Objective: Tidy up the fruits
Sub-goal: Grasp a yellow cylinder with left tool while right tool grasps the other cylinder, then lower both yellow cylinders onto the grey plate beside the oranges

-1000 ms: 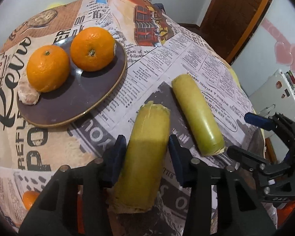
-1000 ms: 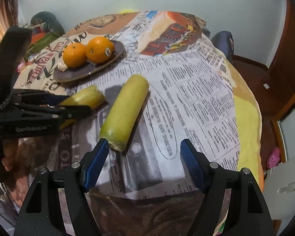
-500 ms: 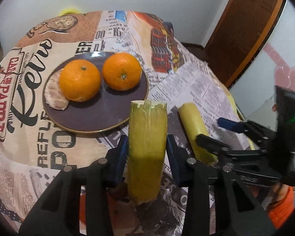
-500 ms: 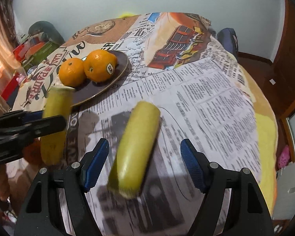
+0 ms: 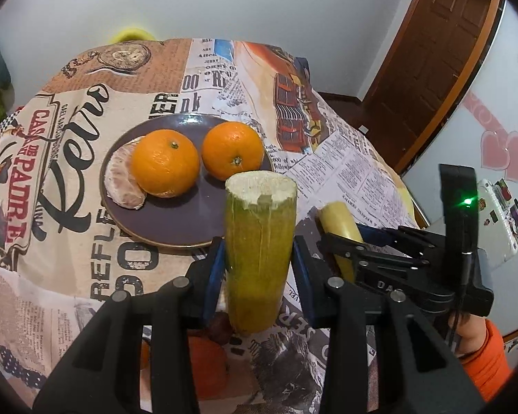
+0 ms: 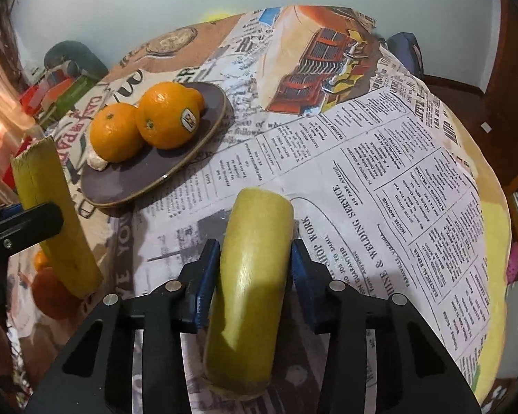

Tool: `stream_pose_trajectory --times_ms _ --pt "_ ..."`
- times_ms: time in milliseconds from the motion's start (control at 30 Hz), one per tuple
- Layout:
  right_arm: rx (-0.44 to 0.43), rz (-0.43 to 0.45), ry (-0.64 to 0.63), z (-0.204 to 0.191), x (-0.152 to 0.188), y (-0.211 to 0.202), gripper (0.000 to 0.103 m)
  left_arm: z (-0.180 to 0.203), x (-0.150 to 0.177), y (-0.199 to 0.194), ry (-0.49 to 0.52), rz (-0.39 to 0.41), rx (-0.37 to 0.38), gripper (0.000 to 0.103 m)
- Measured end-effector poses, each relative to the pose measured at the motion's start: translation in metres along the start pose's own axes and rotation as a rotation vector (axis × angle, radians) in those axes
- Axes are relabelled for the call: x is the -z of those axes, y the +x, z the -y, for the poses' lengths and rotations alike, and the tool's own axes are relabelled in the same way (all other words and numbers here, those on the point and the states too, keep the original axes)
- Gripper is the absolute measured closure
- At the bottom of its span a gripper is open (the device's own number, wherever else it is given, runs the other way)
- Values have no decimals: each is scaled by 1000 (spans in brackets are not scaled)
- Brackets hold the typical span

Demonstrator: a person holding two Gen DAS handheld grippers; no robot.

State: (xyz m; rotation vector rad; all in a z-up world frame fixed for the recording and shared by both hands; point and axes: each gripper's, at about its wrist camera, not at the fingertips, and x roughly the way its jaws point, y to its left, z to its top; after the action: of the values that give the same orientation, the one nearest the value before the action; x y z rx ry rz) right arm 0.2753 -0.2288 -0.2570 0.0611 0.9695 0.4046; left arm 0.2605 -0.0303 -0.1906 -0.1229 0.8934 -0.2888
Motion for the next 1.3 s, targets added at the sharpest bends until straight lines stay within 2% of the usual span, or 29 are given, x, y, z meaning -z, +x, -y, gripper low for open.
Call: stream_pose_trajectory --times_ms 300,667,933,1300 --pt "-15 121 -59 -19 -11 -40 68 -12 -8 -33 -31 76 -23 66" --pt "-53 189 -107 -46 -31 -55 69 -37 -19 -69 -58 158 -85 66" --pt "-68 201 -146 -65 -43 -53 69 -56 -25 -66 -88 162 -103 66" --pt "-92 169 -179 -84 -56 -31 69 -71 -34 -32 -116 116 -118 66"
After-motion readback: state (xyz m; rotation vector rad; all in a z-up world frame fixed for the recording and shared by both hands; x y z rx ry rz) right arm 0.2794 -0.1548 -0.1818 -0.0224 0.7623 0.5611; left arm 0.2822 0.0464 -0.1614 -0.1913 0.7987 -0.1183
